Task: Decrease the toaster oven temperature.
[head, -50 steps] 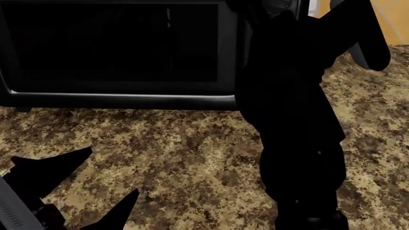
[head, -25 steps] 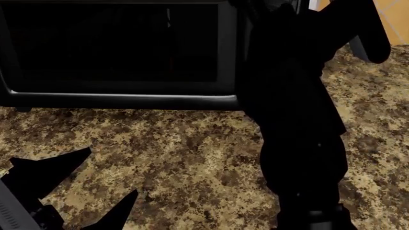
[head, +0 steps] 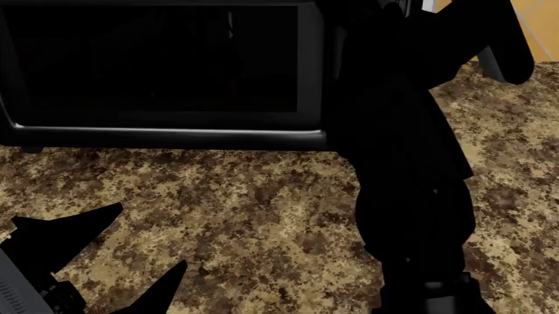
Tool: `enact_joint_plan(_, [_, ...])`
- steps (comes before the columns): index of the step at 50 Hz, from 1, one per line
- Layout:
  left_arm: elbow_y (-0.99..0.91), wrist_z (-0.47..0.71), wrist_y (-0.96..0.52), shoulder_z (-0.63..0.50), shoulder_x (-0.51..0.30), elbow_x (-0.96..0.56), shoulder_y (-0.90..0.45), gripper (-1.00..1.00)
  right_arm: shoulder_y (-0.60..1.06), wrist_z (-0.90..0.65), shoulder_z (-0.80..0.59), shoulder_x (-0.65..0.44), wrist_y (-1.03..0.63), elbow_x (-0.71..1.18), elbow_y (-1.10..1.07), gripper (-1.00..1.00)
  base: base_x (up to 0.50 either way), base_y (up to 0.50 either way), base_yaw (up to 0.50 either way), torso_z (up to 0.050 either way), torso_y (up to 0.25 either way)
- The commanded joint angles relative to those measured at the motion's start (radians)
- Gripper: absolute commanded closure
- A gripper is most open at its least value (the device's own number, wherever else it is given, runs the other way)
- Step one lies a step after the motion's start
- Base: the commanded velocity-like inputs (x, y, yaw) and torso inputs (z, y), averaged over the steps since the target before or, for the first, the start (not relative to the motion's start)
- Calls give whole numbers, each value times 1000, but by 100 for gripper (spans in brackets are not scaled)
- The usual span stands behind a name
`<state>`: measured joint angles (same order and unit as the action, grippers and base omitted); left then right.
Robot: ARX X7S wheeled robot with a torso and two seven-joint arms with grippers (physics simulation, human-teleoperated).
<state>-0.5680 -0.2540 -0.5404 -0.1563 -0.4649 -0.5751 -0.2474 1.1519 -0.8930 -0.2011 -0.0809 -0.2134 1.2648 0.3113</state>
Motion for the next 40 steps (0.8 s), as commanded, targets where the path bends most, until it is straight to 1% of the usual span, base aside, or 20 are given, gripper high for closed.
enact_joint_plan(1, [4,2,4,-3,-2,1,-2,-100,-7,23,-37,-8,-24,48,23,100,0,0,4,0,0])
enact_joint_plan(4, [4,4,3,-3,-2,-1,-3,-100,13,40,-99,-44,-68,0,4,100,8,1,4,0,0])
enact_joint_plan(9, [5,4,7,-6,-4,1,0,-100,35,57,-166,-76,-142,-22,-4,100,0,0,3,0,0])
enact_joint_plan(19, [15,4,11,-10,-4,2,-1,-100,58,103,-233,-100,-199,-49,-1,100,2,2,4,0,0])
enact_joint_plan(33, [14,4,25,-12,-9,6,15,-100,125,153,-351,-146,-333,-98,65,100,11,2,7,0,0])
enact_joint_plan(40, [7,7,28,-16,-14,8,22,-100,183,192,-432,-169,-423,-135,96,100,14,1,9,0,0])
